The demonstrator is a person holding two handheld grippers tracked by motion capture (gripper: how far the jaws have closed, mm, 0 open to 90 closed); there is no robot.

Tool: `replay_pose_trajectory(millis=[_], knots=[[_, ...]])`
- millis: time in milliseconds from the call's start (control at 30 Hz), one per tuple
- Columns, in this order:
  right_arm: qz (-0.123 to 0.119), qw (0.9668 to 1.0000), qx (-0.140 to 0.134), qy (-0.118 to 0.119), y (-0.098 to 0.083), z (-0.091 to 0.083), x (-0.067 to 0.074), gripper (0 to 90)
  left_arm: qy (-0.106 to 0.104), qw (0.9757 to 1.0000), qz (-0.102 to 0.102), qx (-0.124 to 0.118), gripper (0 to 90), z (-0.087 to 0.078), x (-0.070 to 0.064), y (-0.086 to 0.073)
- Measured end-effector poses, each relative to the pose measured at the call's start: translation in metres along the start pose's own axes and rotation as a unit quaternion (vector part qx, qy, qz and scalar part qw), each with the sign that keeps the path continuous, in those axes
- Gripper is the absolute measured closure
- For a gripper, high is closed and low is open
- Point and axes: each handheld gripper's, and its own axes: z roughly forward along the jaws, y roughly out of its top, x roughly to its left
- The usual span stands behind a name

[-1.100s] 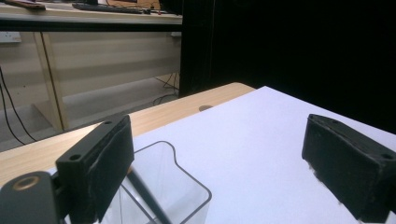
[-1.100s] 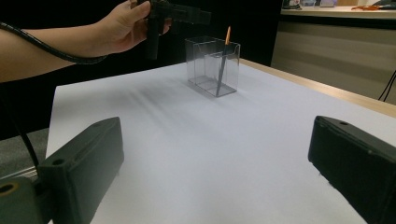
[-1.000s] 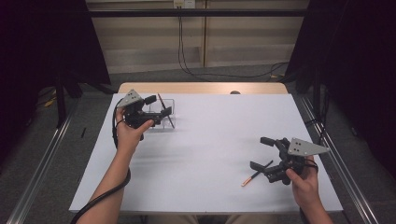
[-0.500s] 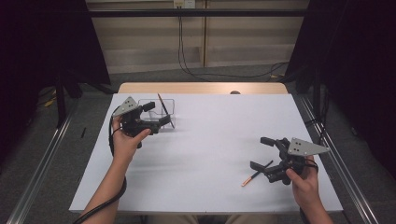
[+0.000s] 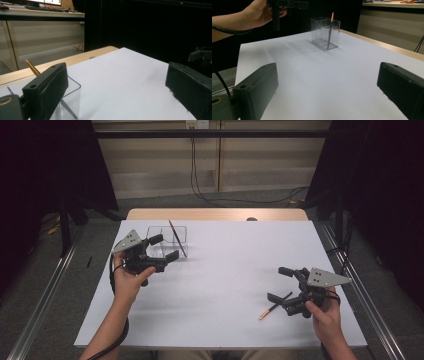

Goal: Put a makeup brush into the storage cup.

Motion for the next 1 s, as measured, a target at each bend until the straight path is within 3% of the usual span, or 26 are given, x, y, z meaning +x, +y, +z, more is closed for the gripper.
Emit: replay_pose_trajectory(millis=[233,367,667,1000], knots=[[-0.001,1.0000,0.001,-0.001,0.000,0.001,0.001,3.0,-0.006,0.9999,-0.007,-0.007,1.9,-0.007,-0.003,-0.005],[-0.001,1.0000,0.002,-0.002,0.000,0.002,0.000,3.0,-0.020,0.9997,0.004,-0.010,0.0,-0.011,-0.006,-0.008],[-0.001,1.0000,0.005,-0.003,0.000,0.001,-0.001,3.0,-0.021,0.9997,0.008,0.012,0.0,-0.021,-0.012,-0.014],[0.001,0.9999,0.010,-0.004,0.000,0.002,-0.003,2.9,-0.026,0.9994,0.008,0.020,0.0,-0.032,-0.016,-0.020]])
